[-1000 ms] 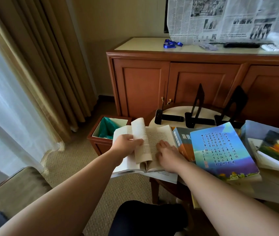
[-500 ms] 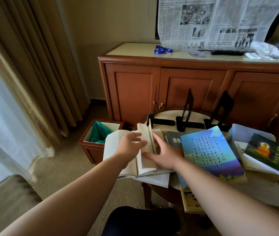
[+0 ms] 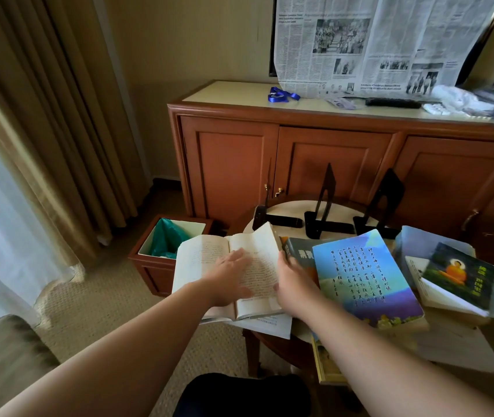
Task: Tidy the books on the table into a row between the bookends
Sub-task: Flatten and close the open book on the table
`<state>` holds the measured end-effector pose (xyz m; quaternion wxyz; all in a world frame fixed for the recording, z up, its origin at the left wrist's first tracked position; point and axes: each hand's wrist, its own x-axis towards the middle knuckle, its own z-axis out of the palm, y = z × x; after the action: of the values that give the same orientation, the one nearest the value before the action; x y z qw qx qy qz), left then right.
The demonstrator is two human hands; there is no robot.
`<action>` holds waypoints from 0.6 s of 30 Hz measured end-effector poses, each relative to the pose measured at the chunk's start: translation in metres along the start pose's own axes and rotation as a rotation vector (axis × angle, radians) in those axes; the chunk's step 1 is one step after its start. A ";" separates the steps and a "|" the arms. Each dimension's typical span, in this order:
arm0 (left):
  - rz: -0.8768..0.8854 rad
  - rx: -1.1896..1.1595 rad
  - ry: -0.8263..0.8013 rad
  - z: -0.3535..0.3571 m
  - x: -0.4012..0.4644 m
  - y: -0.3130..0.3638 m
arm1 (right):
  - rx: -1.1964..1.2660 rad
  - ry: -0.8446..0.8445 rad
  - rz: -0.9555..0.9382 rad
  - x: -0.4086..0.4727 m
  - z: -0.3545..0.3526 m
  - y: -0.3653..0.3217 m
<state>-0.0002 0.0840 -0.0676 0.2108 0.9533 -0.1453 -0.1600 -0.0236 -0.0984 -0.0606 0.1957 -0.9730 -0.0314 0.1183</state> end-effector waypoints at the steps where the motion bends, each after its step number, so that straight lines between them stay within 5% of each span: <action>1: 0.010 0.018 -0.035 -0.001 0.001 -0.002 | -0.068 0.018 0.004 -0.002 0.002 -0.002; 6: 0.012 0.265 -0.077 -0.005 0.016 -0.009 | -0.395 0.267 -0.098 -0.009 0.011 -0.016; 14: 0.025 0.410 -0.056 0.002 0.022 -0.019 | -0.511 0.023 -0.204 -0.009 0.010 -0.023; 18: 0.007 0.457 0.013 0.005 0.023 -0.018 | -0.325 0.033 -0.211 -0.007 0.025 -0.022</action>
<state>0.0222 0.0899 -0.0852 -0.0093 0.9768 -0.1797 -0.1159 -0.0365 -0.0697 -0.0732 0.0478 -0.9849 -0.1488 0.0744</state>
